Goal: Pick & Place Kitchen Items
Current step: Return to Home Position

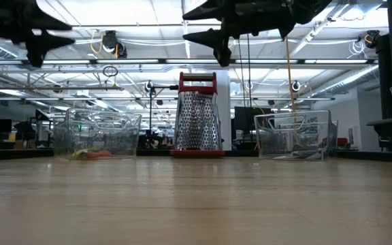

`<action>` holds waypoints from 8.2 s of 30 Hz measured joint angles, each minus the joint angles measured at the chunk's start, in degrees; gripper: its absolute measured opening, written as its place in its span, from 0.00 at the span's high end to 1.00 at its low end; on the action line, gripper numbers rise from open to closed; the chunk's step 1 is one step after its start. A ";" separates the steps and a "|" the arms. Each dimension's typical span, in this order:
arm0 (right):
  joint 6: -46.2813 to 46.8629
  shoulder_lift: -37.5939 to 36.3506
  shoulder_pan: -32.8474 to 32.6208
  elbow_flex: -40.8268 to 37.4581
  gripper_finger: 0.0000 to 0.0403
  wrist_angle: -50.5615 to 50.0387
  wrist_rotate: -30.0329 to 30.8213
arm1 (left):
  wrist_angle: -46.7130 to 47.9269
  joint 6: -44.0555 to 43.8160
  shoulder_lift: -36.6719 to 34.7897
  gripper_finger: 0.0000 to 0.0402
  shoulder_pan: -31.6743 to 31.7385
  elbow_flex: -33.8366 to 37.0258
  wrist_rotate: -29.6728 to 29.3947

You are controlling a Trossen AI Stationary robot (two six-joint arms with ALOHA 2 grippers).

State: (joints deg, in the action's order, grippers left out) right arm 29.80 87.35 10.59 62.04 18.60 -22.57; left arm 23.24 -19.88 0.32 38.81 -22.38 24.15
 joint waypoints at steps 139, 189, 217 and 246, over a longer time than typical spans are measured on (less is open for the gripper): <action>-9.57 -72.30 5.79 -57.40 0.57 -5.52 14.91 | -15.96 9.05 0.04 0.61 -44.15 18.66 -24.16; -9.48 -72.30 5.79 -57.42 0.57 -5.52 14.97 | -17.28 9.00 0.04 0.61 -44.15 18.56 -24.20; -9.48 -72.28 5.81 -57.42 0.57 -5.52 14.99 | -17.28 8.94 0.04 0.61 -44.15 18.56 -24.20; -9.48 -72.28 5.79 -57.44 0.57 -5.54 14.98 | -17.28 8.97 0.04 0.61 -44.14 18.56 -24.20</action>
State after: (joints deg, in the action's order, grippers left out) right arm 20.32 15.07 16.38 4.60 13.07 -7.59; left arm 5.96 -10.90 0.36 -5.34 -3.81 -0.05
